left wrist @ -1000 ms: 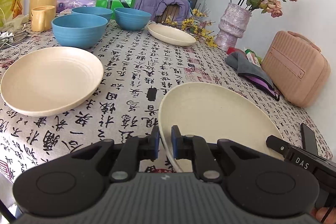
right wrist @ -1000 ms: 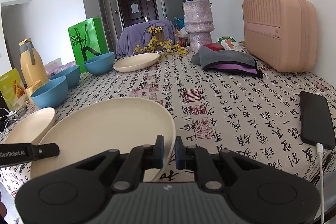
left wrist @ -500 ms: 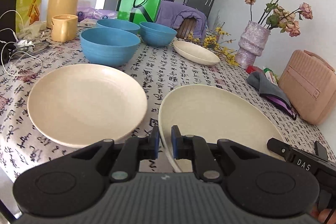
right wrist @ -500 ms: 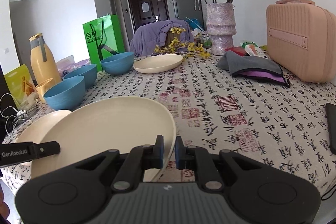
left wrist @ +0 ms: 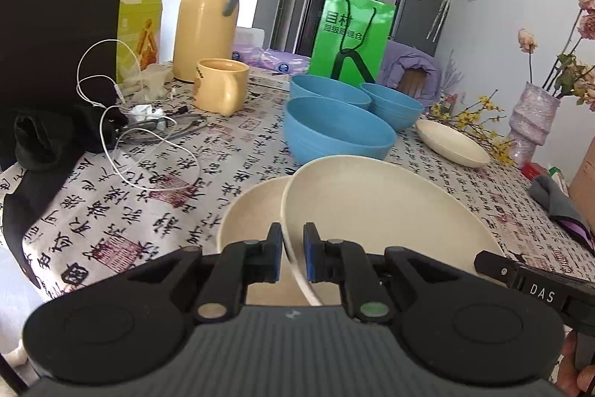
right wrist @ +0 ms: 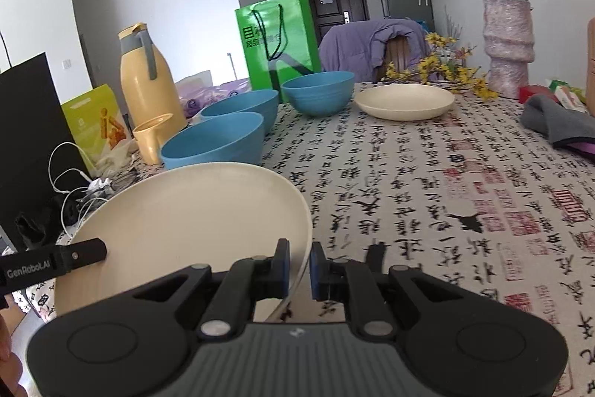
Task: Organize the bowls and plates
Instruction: 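Lower the second plate onto the first plate and open both grippers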
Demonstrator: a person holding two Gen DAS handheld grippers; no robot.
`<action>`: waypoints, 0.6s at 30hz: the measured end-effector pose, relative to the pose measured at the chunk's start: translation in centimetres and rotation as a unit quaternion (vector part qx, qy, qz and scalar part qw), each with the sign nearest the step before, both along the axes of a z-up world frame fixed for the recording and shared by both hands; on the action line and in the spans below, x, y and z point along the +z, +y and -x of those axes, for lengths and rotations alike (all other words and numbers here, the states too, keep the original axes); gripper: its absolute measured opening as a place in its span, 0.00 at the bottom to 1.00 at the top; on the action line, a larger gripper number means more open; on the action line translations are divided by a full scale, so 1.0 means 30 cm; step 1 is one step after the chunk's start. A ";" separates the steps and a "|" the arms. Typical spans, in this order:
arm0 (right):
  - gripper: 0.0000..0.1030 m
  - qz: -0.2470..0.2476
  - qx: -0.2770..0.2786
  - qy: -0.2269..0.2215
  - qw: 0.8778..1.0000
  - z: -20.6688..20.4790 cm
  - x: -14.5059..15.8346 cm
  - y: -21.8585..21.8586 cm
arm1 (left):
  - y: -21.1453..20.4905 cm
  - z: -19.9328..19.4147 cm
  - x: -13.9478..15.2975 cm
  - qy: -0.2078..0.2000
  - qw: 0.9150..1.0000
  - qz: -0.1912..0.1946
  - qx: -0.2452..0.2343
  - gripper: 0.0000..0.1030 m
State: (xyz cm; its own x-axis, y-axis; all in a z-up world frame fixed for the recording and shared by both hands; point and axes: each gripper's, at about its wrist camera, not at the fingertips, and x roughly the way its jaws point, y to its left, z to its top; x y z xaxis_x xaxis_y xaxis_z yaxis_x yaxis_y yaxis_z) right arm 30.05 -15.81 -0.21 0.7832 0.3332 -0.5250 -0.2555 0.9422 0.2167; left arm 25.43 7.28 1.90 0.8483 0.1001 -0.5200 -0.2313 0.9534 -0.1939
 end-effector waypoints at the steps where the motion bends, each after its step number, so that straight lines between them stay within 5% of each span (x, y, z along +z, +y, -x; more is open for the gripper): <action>1: 0.11 0.002 0.005 0.000 1.000 -0.010 -0.002 0.028 | 0.024 -0.008 -0.002 0.001 1.000 0.000 0.002 0.11; 18: 0.15 0.093 0.026 -0.021 0.995 -0.046 -0.028 0.228 | 0.139 -0.071 -0.069 0.017 0.999 -0.016 -0.025 0.14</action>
